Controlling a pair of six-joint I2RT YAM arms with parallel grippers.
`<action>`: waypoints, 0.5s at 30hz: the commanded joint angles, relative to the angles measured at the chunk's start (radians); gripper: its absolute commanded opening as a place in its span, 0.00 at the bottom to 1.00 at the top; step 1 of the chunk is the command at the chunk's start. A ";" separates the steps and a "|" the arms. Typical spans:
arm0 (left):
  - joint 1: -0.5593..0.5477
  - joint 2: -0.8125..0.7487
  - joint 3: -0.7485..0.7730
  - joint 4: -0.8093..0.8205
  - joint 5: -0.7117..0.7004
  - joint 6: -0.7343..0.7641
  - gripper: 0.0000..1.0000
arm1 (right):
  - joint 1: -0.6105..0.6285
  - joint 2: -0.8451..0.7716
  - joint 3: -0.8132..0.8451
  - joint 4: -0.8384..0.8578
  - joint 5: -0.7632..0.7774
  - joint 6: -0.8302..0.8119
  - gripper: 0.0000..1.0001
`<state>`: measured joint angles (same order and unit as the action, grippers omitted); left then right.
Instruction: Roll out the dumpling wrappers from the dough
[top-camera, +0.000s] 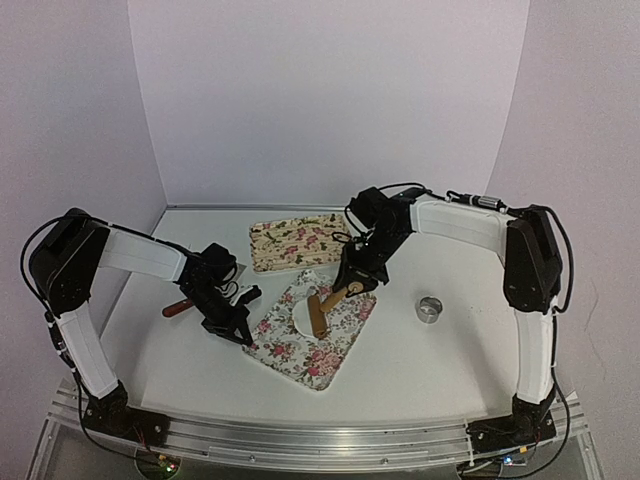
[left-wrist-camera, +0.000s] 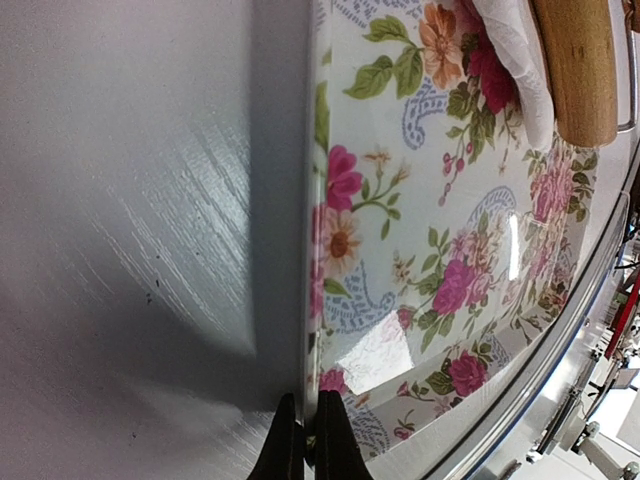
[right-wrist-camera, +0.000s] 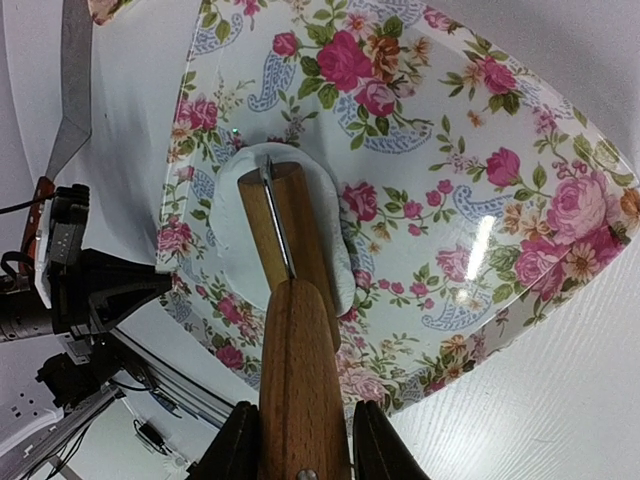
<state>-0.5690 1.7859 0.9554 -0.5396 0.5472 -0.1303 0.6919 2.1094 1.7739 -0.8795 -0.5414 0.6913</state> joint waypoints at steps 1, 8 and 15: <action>-0.002 -0.002 0.000 0.024 0.005 0.007 0.00 | 0.033 0.170 -0.035 -0.066 0.159 0.026 0.00; -0.002 0.000 0.000 0.025 0.007 0.013 0.00 | 0.071 0.236 -0.010 -0.056 0.183 0.066 0.00; -0.002 0.006 0.009 0.029 0.007 0.016 0.00 | 0.092 0.256 -0.019 -0.055 0.207 0.092 0.00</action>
<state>-0.5680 1.7866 0.9545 -0.5405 0.5498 -0.1291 0.7712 2.2355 1.8455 -0.7298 -0.6320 0.7565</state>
